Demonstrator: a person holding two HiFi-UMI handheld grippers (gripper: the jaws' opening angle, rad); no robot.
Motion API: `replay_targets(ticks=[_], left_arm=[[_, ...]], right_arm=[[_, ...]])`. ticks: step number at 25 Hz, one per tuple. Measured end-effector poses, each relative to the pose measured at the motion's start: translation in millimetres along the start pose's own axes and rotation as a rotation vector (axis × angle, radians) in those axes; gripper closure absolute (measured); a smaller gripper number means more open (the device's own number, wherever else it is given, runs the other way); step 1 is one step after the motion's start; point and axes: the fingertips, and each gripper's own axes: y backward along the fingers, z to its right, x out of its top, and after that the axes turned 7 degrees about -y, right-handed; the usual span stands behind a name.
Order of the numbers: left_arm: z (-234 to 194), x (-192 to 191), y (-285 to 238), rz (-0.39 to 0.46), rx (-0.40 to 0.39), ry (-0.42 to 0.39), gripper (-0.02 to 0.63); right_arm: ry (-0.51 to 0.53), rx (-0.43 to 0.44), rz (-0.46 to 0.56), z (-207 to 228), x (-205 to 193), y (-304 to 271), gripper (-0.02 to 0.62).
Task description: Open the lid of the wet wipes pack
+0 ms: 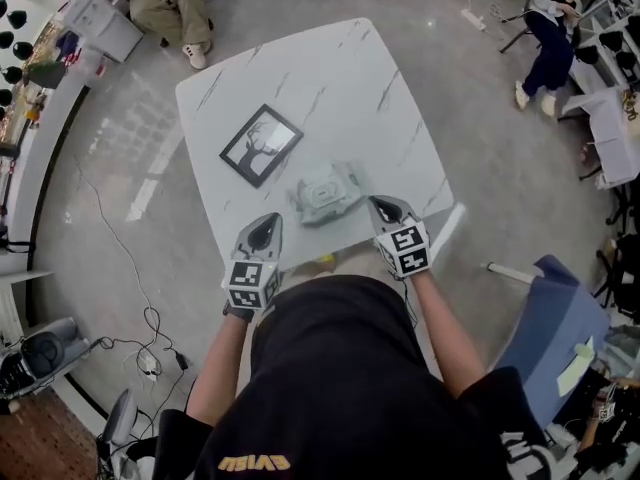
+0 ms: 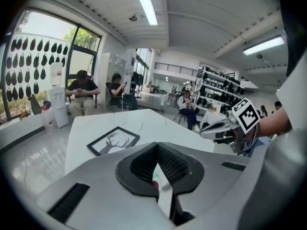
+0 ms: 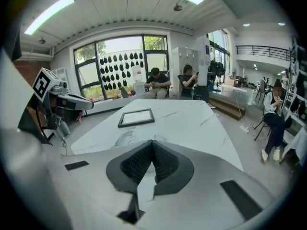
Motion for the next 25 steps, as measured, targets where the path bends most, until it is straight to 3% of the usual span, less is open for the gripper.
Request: replay_targets(ticks=[5,11,17,25], left_arm=[[4,43,20,0.11,0.055,-0.059,0.588],[21,76,36,0.207,0.054,-0.139,0.588],[0,72,49,0.239,0.09,-0.062,0.588],[-17,69,64,0.251,0.117,-0.02,0.588]], right_arm=[[-0.003,0.009,0.092,0,32,28,0.595],[0.027,0.026,0.205,-9,81,56,0.595],[0.096,0.053,0.243,-24,102,63,0.594],[0.125,0.062,0.278,-38,116,72,0.594]])
